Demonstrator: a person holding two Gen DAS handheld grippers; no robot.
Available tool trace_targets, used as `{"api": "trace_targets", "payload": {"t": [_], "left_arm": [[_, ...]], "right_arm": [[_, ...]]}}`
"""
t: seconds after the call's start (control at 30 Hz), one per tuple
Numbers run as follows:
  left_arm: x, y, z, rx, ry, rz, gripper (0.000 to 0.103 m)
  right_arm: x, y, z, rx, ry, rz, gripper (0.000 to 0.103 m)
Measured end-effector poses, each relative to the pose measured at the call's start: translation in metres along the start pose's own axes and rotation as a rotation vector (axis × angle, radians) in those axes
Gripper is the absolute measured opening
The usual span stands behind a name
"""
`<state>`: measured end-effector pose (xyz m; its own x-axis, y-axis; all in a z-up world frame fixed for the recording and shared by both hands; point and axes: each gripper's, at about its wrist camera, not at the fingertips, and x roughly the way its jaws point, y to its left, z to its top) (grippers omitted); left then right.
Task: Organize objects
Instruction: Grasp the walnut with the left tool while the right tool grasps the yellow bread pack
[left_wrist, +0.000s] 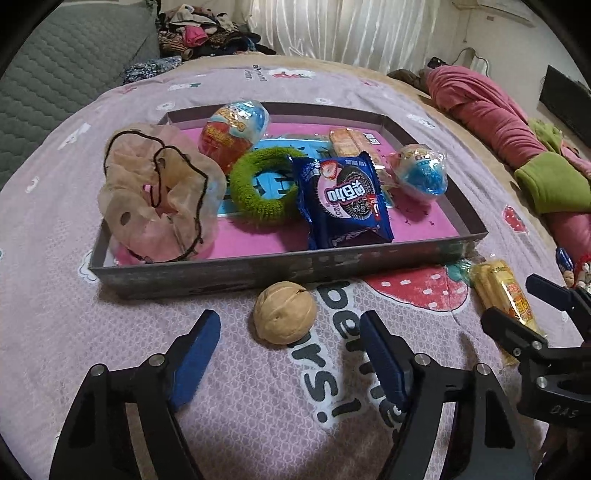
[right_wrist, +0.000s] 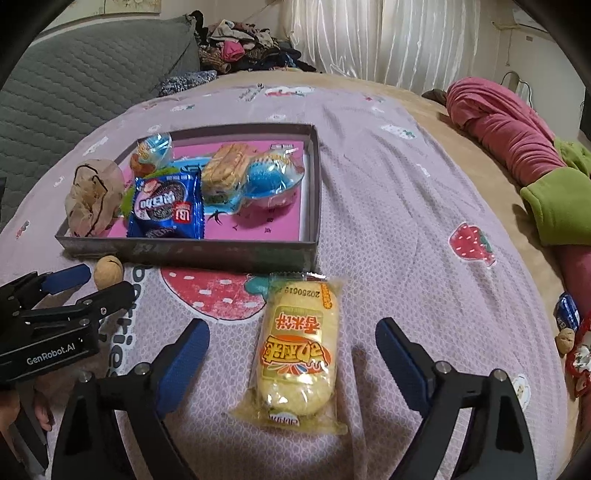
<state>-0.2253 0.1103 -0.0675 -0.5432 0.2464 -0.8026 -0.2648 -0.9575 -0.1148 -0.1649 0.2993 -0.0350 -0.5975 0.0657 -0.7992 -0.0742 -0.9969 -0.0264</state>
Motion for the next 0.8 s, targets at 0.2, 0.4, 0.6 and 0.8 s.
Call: {"api": "trace_targets", "payload": {"t": [0.2,0.4,0.6,0.8], "left_arm": [[0.008,-0.002,0.001,-0.003,0.007,-0.012,0.072],[0.010,-0.001,0.002,-0.009,0.004,-0.013,0.062],[0.012,0.004,0.005,-0.013,0.000,-0.009,0.044],[0.012,0.003,0.003,0.003,-0.003,0.004,0.035]], "right_arm": [[0.010,0.001,0.000,0.004,0.018,0.012,0.073],[0.015,0.003,0.000,0.000,0.030,0.018,0.056],[0.018,0.003,0.001,-0.008,0.030,0.014,0.041],[0.019,0.004,0.002,-0.007,0.024,0.022,0.039]]}}
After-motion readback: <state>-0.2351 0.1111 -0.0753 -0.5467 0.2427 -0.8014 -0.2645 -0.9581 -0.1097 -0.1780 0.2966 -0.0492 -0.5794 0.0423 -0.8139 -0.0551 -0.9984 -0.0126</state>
